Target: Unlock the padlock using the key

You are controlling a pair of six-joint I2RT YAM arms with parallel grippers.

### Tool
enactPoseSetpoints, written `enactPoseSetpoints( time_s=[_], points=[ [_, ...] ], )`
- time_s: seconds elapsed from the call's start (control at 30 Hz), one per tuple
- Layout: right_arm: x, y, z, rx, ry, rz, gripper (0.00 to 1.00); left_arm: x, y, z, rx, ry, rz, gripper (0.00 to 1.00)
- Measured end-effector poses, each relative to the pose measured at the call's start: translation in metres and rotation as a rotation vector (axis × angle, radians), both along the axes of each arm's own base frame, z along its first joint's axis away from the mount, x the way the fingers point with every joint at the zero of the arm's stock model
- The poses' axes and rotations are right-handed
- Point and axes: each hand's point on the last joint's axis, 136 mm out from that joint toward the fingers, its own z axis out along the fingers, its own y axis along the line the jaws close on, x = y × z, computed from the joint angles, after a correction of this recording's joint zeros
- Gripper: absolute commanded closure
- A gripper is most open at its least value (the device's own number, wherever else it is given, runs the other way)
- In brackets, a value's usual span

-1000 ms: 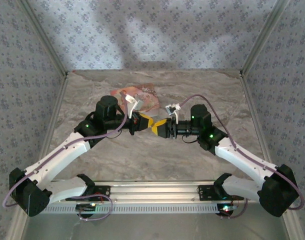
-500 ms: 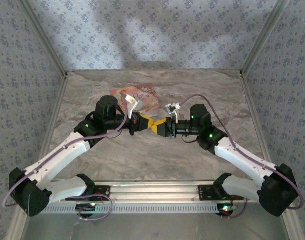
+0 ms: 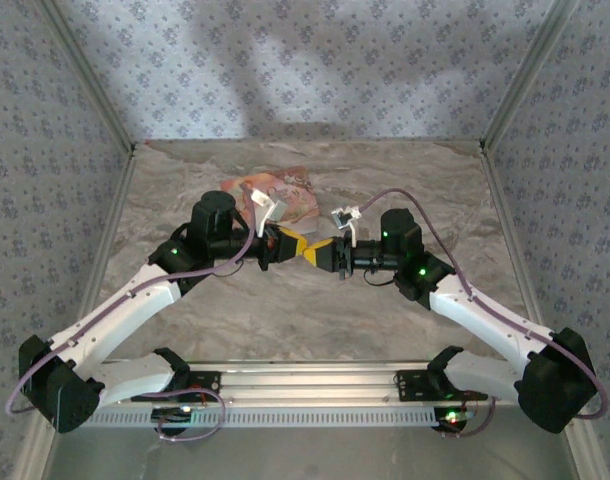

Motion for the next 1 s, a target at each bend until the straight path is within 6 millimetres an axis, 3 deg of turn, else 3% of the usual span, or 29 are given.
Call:
enactPoseSetpoints(
  time_s=[0.1, 0.2, 0.3, 0.5, 0.7, 0.83, 1.0],
  points=[
    [0.0, 0.0, -0.001, -0.005, 0.002, 0.0, 1.0, 0.0, 0.0, -0.001, 0.002, 0.002, 0.0, 0.89],
    [0.0, -0.002, -0.004, -0.017, 0.008, -0.011, 1.0, 0.001, 0.0, -0.001, 0.005, -0.003, 0.004, 0.65],
    [0.002, -0.005, -0.007, -0.034, 0.018, -0.033, 1.0, 0.005, 0.002, 0.002, 0.007, -0.015, 0.024, 0.52],
    [0.012, -0.021, -0.015, -0.08, 0.041, -0.129, 1.0, 0.03, 0.014, 0.007, 0.046, -0.053, 0.165, 0.25],
    [0.021, -0.047, -0.037, -0.171, 0.09, -0.277, 1.0, 0.079, 0.03, -0.009, 0.212, -0.074, 0.392, 0.19],
    [0.023, -0.069, -0.056, -0.238, 0.114, -0.384, 1.0, 0.119, 0.035, -0.046, 0.367, -0.03, 0.495, 0.18],
    [0.022, -0.094, -0.071, -0.311, 0.13, -0.497, 1.0, 0.158, 0.025, -0.091, 0.509, 0.04, 0.531, 0.18]
  ],
)
